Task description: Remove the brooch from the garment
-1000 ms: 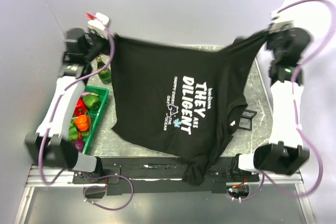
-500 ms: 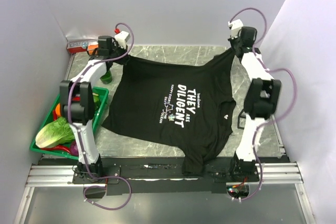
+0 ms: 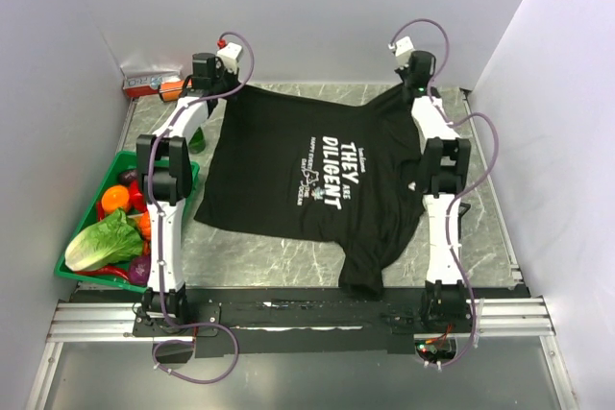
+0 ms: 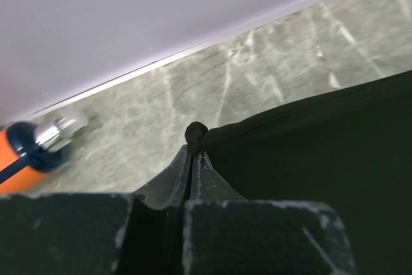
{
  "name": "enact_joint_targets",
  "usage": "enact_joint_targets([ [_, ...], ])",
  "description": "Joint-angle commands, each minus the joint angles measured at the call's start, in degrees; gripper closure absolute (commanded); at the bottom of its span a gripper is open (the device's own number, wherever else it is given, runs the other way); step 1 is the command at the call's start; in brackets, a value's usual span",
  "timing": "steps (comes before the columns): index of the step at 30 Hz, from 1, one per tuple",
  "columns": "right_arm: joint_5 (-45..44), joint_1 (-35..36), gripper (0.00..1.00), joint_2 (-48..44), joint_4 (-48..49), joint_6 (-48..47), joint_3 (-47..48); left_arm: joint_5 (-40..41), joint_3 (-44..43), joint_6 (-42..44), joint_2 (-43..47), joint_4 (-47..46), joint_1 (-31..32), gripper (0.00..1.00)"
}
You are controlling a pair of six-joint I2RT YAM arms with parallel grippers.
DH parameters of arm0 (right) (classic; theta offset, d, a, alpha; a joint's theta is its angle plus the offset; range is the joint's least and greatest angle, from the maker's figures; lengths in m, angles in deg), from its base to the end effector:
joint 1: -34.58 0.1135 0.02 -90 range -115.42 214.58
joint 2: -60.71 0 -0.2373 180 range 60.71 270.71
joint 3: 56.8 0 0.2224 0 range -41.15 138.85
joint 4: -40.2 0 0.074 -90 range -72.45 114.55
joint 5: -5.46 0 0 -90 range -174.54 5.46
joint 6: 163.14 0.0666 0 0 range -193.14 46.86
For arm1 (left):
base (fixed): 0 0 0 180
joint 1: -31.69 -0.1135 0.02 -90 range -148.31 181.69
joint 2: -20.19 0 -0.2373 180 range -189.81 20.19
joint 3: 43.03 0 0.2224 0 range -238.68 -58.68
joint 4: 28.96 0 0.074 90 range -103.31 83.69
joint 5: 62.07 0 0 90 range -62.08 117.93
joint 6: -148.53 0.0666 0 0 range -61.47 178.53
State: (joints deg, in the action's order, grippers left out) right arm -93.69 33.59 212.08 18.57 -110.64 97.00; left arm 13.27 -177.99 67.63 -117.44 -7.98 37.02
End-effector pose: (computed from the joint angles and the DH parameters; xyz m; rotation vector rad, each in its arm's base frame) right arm 0.5822 -0.0207 0.1907 -0.5042 1.8817 -0.6025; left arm 0.5404 -0.0673 0.2075 0.4114 1.9320 -0.2107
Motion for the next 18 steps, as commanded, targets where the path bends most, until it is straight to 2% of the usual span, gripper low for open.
enact_joint_targets([
  [1, -4.3, 0.7, 0.96, 1.2, 13.9, -0.9, 5.5, 4.2, -3.1, 2.2, 0.4, -2.1, -0.1, 0.99],
  [2, -4.2, 0.7, 0.89, 0.3, 14.8, -0.2, 4.2, 3.5, -3.0, 2.3, 0.7, -2.2, -0.1, 0.99],
  [3, -4.5, 0.7, 0.72, -0.5, 15.3, 1.2, 3.1, 2.9, -3.0, 2.5, 0.9, -2.0, -0.1, 0.86],
  [6, -3.2, 0.7, 0.43, -4.1, 12.2, 4.4, 0.9, 0.8, -2.9, 1.1, 2.4, -1.7, 0.0, 0.57],
  [9, 1.0, 0.7, 0.37, -13.2, 12.1, 7.3, -7.5, -2.4, 0.8, -2.7, 7.8, -4.9, 0.1, 0.43],
  [12, 5.3, 2.5, 0.34, -22.4, 6.3, 11.4, -13.2, -7.4, 8.3, -4.3, 15.7, -8.9, 1.1, 0.37],
  [14, 13.3, 3.3, 0.33, -28.8, -0.1, 13.8, -17.8, -9.9, 12.3, -3.8, 21.3, -9.8, 1.8, 0.35],
  [17, 24.0, 5.6, 0.34, -36.8, -8.1, 18.1, -26.9, -15.6, 22.9, -0.9, 27.3, -7.2, 3.8, 0.32],
  [18, 27.1, 6.2, 0.35, -38.3, -9.9, 18.7, -29.0, -19.9, 24.5, -0.1, 28.5, -5.8, 4.8, 0.32],
])
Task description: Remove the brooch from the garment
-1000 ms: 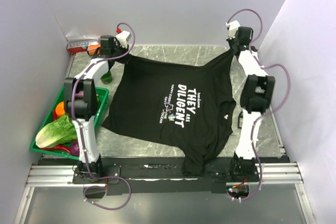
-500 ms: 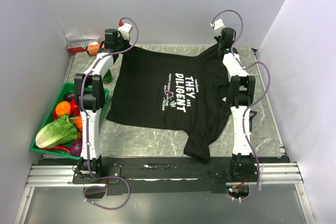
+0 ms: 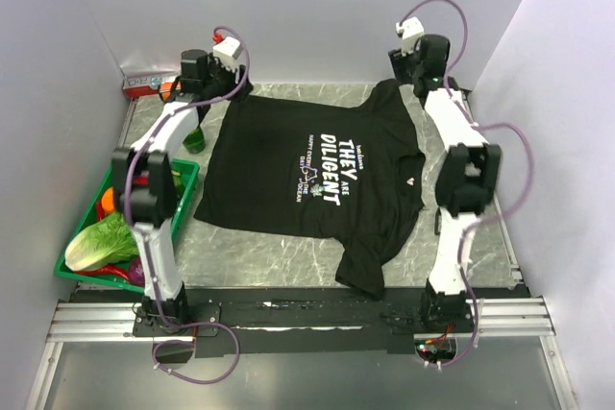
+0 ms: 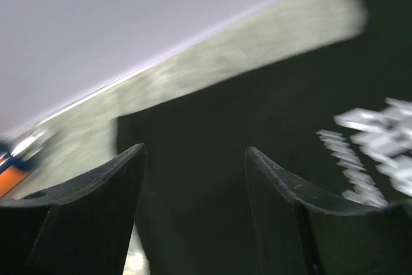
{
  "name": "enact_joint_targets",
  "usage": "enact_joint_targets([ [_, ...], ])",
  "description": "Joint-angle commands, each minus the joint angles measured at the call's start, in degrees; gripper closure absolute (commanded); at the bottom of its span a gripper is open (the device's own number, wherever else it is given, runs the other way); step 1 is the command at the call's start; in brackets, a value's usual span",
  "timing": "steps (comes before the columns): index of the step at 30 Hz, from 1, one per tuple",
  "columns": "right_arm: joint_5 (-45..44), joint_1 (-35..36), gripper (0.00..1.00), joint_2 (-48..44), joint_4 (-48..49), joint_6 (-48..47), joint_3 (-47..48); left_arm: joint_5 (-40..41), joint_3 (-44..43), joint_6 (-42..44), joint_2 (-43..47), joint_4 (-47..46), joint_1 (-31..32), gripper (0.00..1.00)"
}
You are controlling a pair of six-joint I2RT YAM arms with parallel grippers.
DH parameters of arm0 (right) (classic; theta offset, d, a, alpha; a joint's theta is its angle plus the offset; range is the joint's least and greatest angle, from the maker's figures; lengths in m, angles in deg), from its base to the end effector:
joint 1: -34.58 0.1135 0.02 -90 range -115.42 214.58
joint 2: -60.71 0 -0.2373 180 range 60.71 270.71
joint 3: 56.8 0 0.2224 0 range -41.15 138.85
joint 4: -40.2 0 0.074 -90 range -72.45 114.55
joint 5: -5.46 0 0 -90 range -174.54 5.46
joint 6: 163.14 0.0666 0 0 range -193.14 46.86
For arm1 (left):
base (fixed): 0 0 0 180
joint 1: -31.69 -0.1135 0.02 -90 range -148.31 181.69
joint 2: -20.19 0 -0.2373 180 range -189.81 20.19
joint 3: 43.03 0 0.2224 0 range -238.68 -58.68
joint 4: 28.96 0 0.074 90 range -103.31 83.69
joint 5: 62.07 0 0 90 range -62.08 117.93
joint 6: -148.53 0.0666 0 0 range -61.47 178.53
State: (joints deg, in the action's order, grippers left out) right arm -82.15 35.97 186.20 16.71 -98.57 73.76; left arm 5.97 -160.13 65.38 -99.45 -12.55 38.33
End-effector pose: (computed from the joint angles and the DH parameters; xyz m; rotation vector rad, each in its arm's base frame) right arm 0.5124 0.0152 0.2820 -0.4683 1.8409 -0.2464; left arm 0.4818 -0.0812 0.2658 0.4781 1.8313 -0.3613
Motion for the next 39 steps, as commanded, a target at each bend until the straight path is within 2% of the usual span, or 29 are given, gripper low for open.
enact_joint_targets([
  [1, 24.1, 4.4, 0.38, -14.6, -12.7, 7.3, -8.5, -14.2, 8.4, 3.5, 11.4, 2.7, 4.0, 0.32],
  [3, 34.1, 5.8, 0.45, -15.4, -17.2, 9.7, -10.1, -16.9, 12.8, 3.3, 13.5, 5.5, 4.7, 0.33],
  [4, 39.0, 6.3, 0.49, -14.1, -22.5, 10.0, -9.5, -18.7, 14.2, 2.7, 14.1, 7.3, 4.8, 0.34],
  [5, 46.0, 7.6, 0.56, -13.4, -25.0, 11.2, -8.9, -18.9, 16.5, 2.3, 15.0, 8.3, 4.8, 0.37],
  [7, 49.6, 8.8, 0.56, -12.1, -26.2, 12.9, -10.9, -21.4, 18.7, 0.3, 16.0, 9.4, 4.5, 0.38],
  [10, 51.7, 12.2, 0.48, -11.0, -26.8, 12.9, -14.4, -27.3, 18.6, 3.0, 15.6, 18.5, 3.4, 0.39],
  [12, 53.4, 14.6, 0.45, -8.4, -33.1, 9.8, -13.3, -27.7, 16.5, 4.2, 13.7, 25.5, 3.3, 0.41],
  [14, 53.2, 15.8, 0.45, -4.1, -39.2, 6.9, -10.5, -26.9, 18.8, 3.9, 14.1, 25.6, 2.9, 0.43],
  [18, 50.3, 17.6, 0.44, 1.9, -47.7, 2.6, -3.8, -24.2, 25.9, 0.4, 17.1, 19.6, 2.7, 0.42],
  [25, 49.6, 17.9, 0.43, 6.9, -54.1, -0.5, -2.8, -22.7, 31.1, 0.3, 20.8, 20.0, 2.7, 0.42],
  [36, 39.6, 18.4, 0.43, 7.7, -51.7, 1.1, -5.1, -22.8, 30.0, 0.6, 21.0, 20.5, 2.7, 0.41],
  [39, 40.1, 18.3, 0.45, 8.9, -52.0, 0.9, -4.2, -22.6, 29.6, 0.9, 20.8, 20.9, 2.7, 0.41],
])
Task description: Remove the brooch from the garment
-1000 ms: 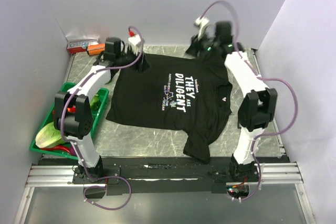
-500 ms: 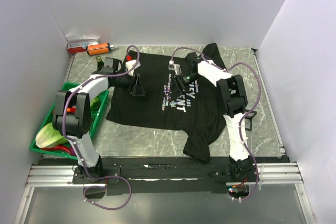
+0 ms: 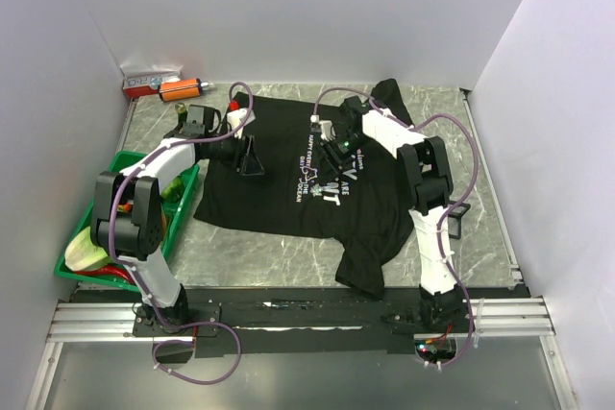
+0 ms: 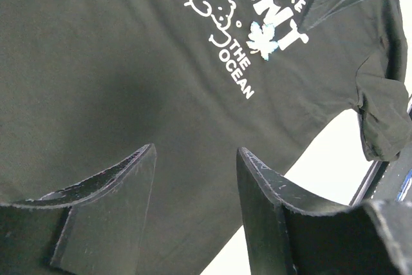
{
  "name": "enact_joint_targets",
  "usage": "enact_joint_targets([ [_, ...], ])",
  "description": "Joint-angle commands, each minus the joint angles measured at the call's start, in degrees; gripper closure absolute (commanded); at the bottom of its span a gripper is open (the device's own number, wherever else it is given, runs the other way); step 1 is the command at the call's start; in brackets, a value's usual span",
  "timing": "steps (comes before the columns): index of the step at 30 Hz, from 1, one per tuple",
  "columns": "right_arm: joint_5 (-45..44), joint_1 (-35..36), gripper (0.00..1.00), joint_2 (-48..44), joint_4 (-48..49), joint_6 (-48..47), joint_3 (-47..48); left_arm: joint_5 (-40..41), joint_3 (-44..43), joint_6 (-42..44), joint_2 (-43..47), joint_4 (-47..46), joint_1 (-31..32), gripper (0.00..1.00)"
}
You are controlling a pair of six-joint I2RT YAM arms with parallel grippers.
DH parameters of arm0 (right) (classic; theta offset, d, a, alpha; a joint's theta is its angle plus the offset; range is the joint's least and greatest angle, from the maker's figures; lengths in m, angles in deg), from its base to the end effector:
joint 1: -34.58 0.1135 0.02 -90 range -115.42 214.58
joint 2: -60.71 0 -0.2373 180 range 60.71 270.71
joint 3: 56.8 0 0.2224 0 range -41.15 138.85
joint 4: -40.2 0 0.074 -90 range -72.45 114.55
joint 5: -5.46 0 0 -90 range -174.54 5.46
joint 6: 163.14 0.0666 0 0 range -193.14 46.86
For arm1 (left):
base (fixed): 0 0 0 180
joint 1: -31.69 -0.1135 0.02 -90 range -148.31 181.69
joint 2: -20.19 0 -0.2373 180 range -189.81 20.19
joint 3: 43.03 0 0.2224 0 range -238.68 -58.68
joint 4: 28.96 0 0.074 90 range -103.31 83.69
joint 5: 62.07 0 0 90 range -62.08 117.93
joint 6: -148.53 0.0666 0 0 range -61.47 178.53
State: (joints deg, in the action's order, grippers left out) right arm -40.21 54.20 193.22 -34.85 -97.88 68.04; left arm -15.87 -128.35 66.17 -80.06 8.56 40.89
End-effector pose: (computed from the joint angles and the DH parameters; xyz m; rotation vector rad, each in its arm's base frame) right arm 0.3764 0.1836 0.1381 -1.1129 2.5395 1.1201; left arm 0.3396 -0.1017 0.1929 0.6587 2.2671 -0.9511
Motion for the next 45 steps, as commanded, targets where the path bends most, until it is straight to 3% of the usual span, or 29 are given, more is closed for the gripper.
enact_joint_targets([
  [1, -1.6, 0.2, 0.46, 2.0, -0.4, 0.3, 1.7, -0.6, -2.4, 0.3, 1.2, -0.2, 0.1, 0.41],
  [7, 0.7, 0.6, 0.54, 3.9, -2.2, -0.8, 3.6, 0.7, -2.1, 1.3, 1.3, 0.5, 0.1, 0.41],
  [26, 1.6, 3.1, 0.53, 7.0, -5.6, -1.1, 6.5, 1.4, -1.9, 1.5, 1.4, 0.3, 0.1, 0.41],
  [37, 2.0, 3.1, 0.75, 6.2, -6.2, -1.5, 6.2, 0.2, -3.6, 0.6, -0.1, -0.3, 0.1, 0.41],
  [38, 2.1, 3.1, 0.83, 6.0, -6.2, -1.5, 6.3, 0.1, -3.8, 0.5, -0.3, -0.3, 0.2, 0.41],
  [41, 2.6, 3.1, 0.92, 4.9, -6.2, -2.9, 6.0, -1.1, -4.6, 0.4, -0.8, -0.9, 0.4, 0.41],
  [45, 3.9, 3.1, 0.96, 1.4, -5.8, -5.5, 4.8, -6.5, -5.0, 1.3, -1.5, -1.8, 1.3, 0.43],
])
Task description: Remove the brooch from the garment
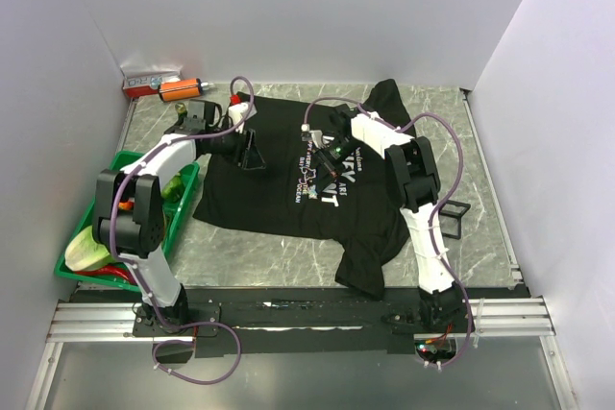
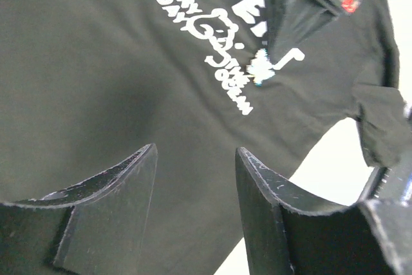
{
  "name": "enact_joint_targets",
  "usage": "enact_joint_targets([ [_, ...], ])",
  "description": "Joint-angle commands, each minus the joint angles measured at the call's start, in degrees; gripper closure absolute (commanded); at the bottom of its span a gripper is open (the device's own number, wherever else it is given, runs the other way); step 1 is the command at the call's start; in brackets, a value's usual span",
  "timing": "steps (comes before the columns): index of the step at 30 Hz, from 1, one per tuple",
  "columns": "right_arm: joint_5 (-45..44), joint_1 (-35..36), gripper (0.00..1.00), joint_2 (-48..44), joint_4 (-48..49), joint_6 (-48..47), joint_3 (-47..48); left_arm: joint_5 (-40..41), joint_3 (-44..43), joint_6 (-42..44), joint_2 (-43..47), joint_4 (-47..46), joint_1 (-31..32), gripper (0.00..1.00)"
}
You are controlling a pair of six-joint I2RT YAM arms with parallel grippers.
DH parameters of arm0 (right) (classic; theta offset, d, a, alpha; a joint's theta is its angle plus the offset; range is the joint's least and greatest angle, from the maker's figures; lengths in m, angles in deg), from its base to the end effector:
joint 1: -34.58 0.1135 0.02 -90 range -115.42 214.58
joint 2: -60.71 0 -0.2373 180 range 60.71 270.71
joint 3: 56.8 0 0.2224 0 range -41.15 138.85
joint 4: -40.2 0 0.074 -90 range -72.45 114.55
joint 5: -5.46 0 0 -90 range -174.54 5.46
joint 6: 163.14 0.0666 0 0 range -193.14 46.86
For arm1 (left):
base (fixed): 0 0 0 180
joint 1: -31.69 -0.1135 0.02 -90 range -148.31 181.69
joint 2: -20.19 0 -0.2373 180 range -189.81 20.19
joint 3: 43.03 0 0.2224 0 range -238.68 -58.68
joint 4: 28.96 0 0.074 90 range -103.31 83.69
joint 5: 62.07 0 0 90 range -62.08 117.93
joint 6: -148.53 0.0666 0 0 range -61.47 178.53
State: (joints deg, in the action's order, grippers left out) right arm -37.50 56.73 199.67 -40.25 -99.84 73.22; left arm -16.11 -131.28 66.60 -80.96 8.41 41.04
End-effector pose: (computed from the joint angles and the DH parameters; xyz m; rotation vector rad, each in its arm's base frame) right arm 0.3706 0.2035 0.1154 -1.1817 2.5860 1.2358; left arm 0.3483 -0.1043 0.2029 0.6810 2.2243 -0.9401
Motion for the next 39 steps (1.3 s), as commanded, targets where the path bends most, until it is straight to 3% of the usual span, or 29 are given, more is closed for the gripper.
enact_joint_targets([
  [1, 1.6, 0.5, 0.97, -6.6, -0.2, -4.2, -1.5, -8.9, -1.9, 1.0, -0.6, -2.4, 1.9, 0.44],
  [7, 7.3, 0.5, 0.97, -8.8, -1.8, -9.9, -2.0, -13.5, -4.1, 1.2, -4.4, -6.5, 5.9, 0.60],
  [12, 13.8, 0.5, 0.99, -6.7, -6.7, -10.4, 1.4, -16.9, -5.5, -3.9, -8.5, -11.6, 8.8, 0.72],
  [20, 23.3, -0.4, 0.99, -2.8, -8.6, -4.6, 2.7, -16.9, -2.6, -6.7, -10.2, -14.2, 11.3, 0.70],
  [39, 21.6, -1.1, 0.99, -1.6, -5.4, -1.2, 2.1, -18.6, -0.7, -6.8, -9.2, -11.2, 12.9, 0.87],
])
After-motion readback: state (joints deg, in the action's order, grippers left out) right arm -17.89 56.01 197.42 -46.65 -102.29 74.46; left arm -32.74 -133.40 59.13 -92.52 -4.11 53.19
